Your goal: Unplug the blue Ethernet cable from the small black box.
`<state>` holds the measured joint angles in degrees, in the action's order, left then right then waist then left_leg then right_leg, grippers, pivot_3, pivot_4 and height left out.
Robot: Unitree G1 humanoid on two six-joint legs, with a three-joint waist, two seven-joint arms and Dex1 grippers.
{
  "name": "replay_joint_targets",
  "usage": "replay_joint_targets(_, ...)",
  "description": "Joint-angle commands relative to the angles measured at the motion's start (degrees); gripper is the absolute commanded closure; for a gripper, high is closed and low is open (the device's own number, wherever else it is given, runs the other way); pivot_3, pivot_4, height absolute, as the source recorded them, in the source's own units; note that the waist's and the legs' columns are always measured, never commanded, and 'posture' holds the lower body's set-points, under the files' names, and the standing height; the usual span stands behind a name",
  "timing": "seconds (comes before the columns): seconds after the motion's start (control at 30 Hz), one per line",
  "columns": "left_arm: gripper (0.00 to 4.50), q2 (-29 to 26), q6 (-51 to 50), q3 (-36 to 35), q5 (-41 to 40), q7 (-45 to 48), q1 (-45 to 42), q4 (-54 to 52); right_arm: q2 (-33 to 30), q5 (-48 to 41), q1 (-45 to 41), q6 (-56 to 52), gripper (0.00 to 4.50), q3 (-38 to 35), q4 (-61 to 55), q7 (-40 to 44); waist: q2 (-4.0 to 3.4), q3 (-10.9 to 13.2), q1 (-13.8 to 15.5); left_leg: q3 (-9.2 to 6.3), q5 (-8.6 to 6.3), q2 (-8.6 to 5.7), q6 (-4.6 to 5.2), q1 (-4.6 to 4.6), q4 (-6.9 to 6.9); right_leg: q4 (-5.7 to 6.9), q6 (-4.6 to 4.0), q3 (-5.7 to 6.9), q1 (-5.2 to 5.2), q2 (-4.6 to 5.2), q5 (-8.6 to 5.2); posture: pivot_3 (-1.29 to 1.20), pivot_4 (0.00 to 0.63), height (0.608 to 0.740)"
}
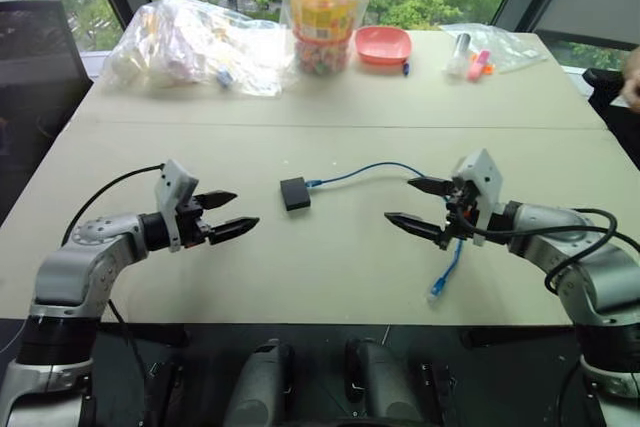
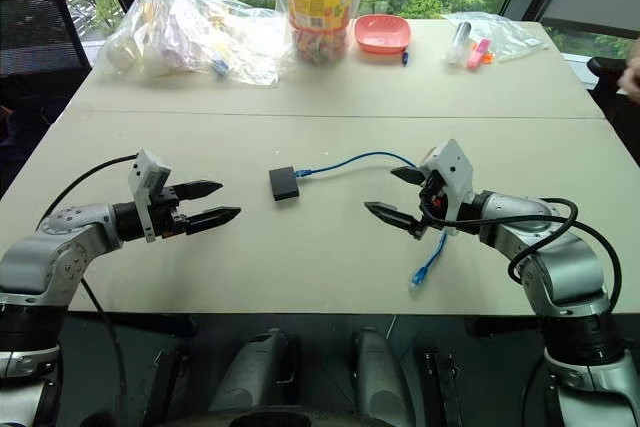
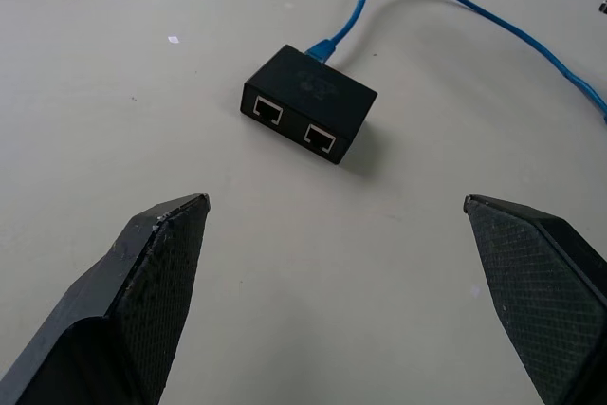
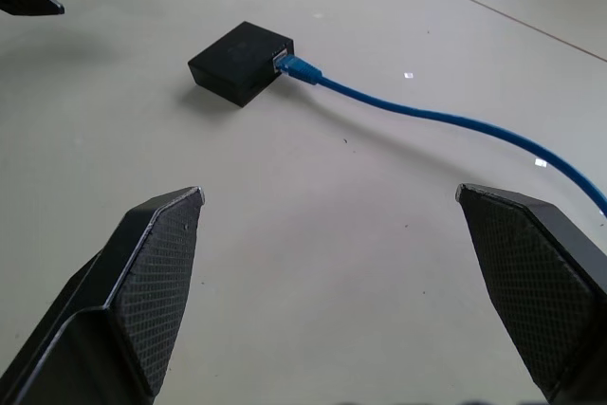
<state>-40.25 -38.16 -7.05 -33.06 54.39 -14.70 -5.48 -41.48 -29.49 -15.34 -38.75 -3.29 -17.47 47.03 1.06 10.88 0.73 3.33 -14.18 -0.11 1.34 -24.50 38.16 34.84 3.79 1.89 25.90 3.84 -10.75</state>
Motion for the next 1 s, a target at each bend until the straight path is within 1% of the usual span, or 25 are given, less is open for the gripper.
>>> replay_joint_targets(0.03, 0.02, 0.02, 1.14, -1.14, -0.18, -0.40, -0.40, -1.51, 0.31, 0.27, -0.77, 1.27, 0.00, -0.32, -0.56, 0.10, 0.00, 0.00, -0.02, 0.00, 0.00, 0.00, 0.00, 0.00, 0.00, 0.00, 0.00, 0.00, 0.00, 0.00, 0.00, 0.00, 0.150, 0.740)
replay_joint_targets(0.1, 0.02, 0.27, 2.49, -0.81, 1.09, -1.19, -0.51, -1.19, 0.50, 0.35, -0.61, 1.42, 0.00, -0.05, -0.75, -0.10, 0.00, 0.00, -0.02, 0.01, 0.00, 0.00, 0.01, 0.00, 0.00, 0.00, 0.00, -0.01, 0.01, 0.02, 0.00, 0.00, 0.150, 0.740)
replay_joint_targets(0.53, 0.02, 0.86, 2.81, -0.17, 1.98, -1.77, -2.60, 0.83, 2.18, 1.53, -0.61, 2.17, 0.00, 0.62, -0.56, -0.86, 0.00, 0.00, -0.03, 0.01, -0.01, 0.00, 0.00, 0.00, -0.01, 0.00, -0.02, -0.01, 0.02, 0.07, 0.01, 0.00, 0.150, 0.740)
replay_joint_targets(0.7, 0.02, 0.17, 1.72, 1.37, 2.75, -1.57, -5.14, 0.44, 3.08, 2.59, -2.95, 3.87, 0.00, 1.74, 1.66, -0.29, 0.00, 0.00, -0.03, 0.01, -0.01, 0.00, 0.00, 0.00, -0.01, 0.00, -0.03, -0.01, 0.03, 0.07, 0.02, 0.00, 0.150, 0.740)
replay_joint_targets(0.87, 0.02, -4.56, 0.55, 3.70, 3.32, 4.57, -11.00, 3.39, 7.36, 7.88, -13.28, 10.35, 0.00, 7.55, 13.85, 1.80, 0.00, 0.01, -0.58, 0.06, 0.00, 0.00, 0.01, 0.01, 0.00, 0.04, -0.10, -0.01, 0.10, 0.04, 0.06, 0.00, 0.150, 0.740)
replay_joint_targets(0.93, 0.02, -7.54, -0.98, 4.10, 2.45, 8.21, -12.52, 2.98, 10.21, 11.25, -19.19, 15.06, 0.00, 11.06, 22.69, 4.17, 0.01, 0.01, -1.03, 0.07, 0.00, 0.00, 0.01, 0.01, -0.02, 0.06, -0.10, -0.01, 0.12, 0.00, 0.06, 0.00, 0.150, 0.740)
replay_joint_targets(1.0, 0.02, -10.92, -2.82, 3.91, 1.41, 11.77, -13.30, 2.03, 14.15, 14.59, -26.03, 20.79, 0.00, 14.17, 33.98, 6.81, -0.01, 0.03, -1.57, 0.12, 0.01, 0.01, 0.02, -0.02, -0.03, 0.08, -0.10, -0.02, 0.15, -0.05, 0.06, 0.00, 0.150, 0.740)
